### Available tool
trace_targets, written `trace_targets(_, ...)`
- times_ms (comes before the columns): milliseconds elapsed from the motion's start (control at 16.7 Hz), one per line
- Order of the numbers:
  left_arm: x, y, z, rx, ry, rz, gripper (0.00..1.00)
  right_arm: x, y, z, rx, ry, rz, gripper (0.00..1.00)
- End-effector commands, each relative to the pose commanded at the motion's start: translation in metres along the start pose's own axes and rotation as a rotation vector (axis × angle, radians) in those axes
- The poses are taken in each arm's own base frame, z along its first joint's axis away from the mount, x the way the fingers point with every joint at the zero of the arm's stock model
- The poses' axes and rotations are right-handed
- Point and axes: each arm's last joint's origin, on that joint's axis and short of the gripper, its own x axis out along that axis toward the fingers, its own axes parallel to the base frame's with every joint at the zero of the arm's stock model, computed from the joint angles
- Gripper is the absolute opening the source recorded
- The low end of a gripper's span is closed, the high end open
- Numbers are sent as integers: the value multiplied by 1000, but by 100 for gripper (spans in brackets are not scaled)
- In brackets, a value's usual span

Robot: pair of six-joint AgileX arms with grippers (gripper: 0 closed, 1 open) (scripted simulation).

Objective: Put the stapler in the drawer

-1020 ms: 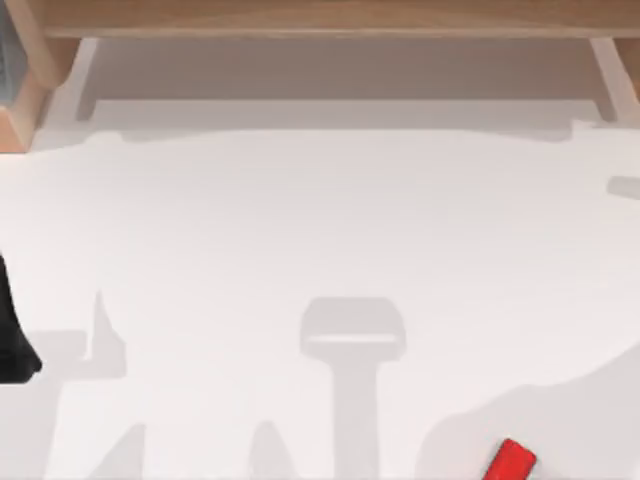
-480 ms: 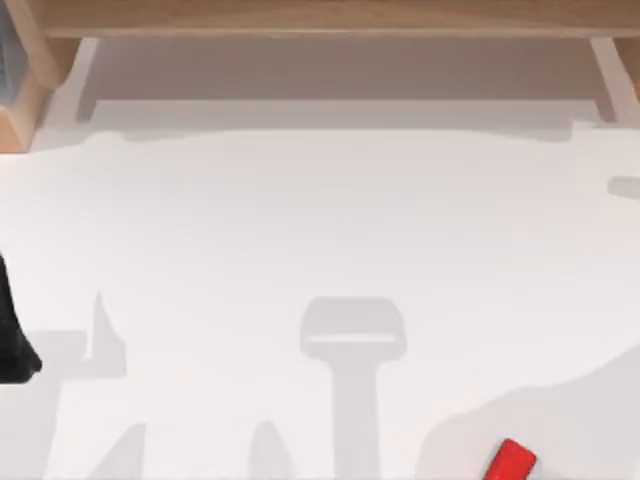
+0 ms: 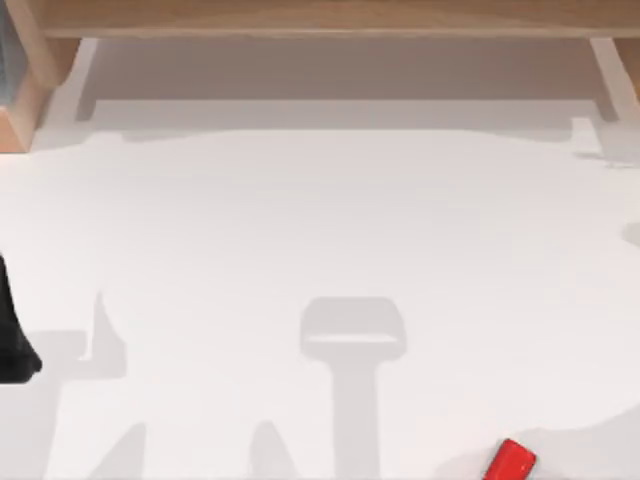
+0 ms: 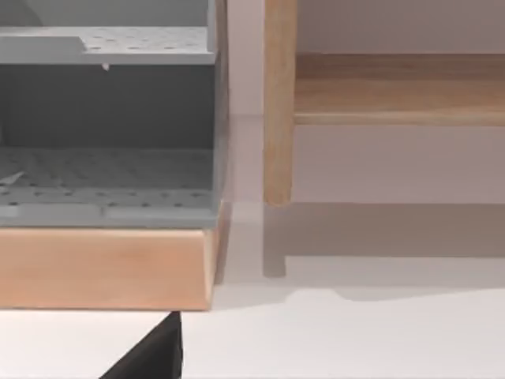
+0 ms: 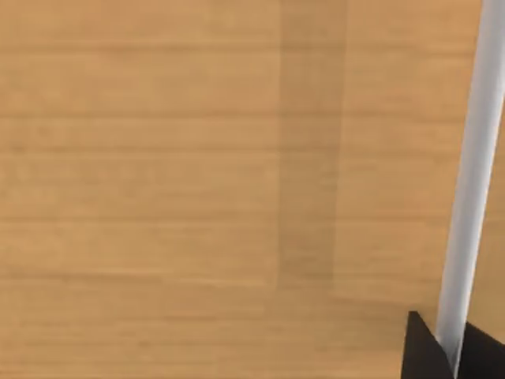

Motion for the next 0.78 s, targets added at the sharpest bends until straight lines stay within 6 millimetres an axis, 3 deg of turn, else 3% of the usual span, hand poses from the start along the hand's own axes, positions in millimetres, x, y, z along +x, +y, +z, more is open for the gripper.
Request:
trace_targets(420, 0, 0, 0, 0, 0, 0, 100, -7, -1, -1, -4, 4, -7, 0)
trace_targets(780, 0, 0, 0, 0, 0, 0, 100, -58, 2, 0, 3, 0, 3, 0)
